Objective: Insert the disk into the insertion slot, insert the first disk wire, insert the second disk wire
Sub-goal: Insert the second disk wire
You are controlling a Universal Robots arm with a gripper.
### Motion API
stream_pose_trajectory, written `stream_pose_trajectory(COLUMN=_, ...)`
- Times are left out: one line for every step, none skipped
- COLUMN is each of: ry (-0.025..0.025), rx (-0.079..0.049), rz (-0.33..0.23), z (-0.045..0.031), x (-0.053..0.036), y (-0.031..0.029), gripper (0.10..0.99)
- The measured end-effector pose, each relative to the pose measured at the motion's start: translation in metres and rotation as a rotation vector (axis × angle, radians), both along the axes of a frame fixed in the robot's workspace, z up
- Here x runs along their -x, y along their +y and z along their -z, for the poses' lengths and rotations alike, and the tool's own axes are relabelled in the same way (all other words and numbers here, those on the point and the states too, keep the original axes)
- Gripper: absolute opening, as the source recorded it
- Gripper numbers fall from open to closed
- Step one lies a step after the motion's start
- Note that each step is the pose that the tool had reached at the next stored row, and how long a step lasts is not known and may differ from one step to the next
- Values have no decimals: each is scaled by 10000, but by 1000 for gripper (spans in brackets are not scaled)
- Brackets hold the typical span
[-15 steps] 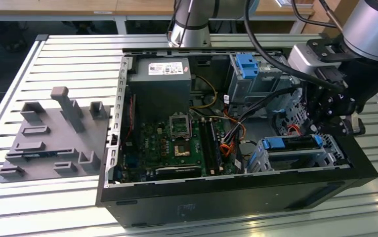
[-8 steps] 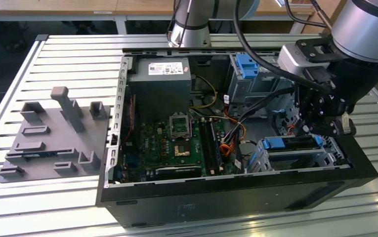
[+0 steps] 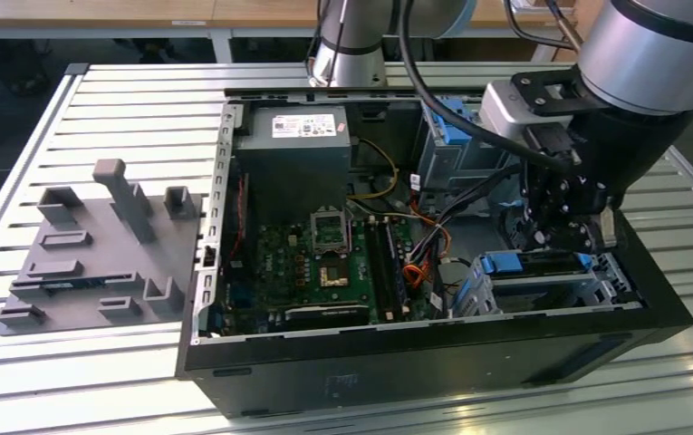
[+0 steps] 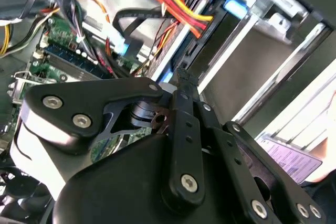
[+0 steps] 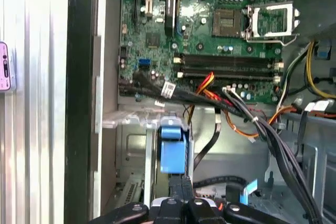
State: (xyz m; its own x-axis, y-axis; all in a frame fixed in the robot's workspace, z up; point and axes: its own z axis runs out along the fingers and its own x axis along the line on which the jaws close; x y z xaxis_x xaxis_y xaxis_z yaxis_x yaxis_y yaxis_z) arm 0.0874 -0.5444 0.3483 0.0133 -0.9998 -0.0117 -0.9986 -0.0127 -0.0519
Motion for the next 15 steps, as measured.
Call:
stream_pose_trajectory(ry=-2, rx=-2, rz=0, z=-1, x=22, y=0, gripper=106)
stream_pose_trajectory(ry=-3, rx=-2, rz=0, z=-3, x=33, y=4, gripper=106)
stream_pose_trajectory(ry=-3, rx=-2, rz=0, z=-9, x=37, y=13, gripper=106)
stream_pose_trajectory(ry=-3, rx=-1, rz=-1, z=-17, x=37, y=27, gripper=106)
stream_pose_trajectory(ry=-3, rx=-2, rz=-1, z=-26, x=37, y=46, gripper=106)
stream_pose_trajectory(ry=-3, rx=-2, rz=0, z=-37, x=37, y=66, gripper=106)
stream_pose_trajectory(ry=-3, rx=-1, rz=0, z=-48, x=38, y=85, gripper=106)
stream_pose_trajectory(ry=-3, rx=-3, rz=0, z=-60, x=37, y=103, gripper=106)
stream_pose_trajectory(ry=-2, rx=-6, rz=-1, z=-72, x=37, y=119, gripper=106)
stream_pose_trajectory(ry=-3, rx=-9, rz=0, z=-86, x=38, y=135, gripper=106)
stream_pose_trajectory(ry=-3, rx=-13, rz=0, z=-102, x=37, y=147, gripper=106)
stream_pose_trajectory(ry=-3, rx=-19, rz=0, z=-120, x=38, y=158, gripper=106)
stream_pose_trajectory(ry=-3, rx=-26, rz=0, z=-135, x=38, y=168, gripper=106)
stream_pose_trajectory(ry=-3, rx=-34, rz=0, z=-146, x=38, y=180, gripper=106)
stream_pose_trajectory(ry=-3, rx=-35, rz=0, z=-153, x=38, y=195, gripper=106)
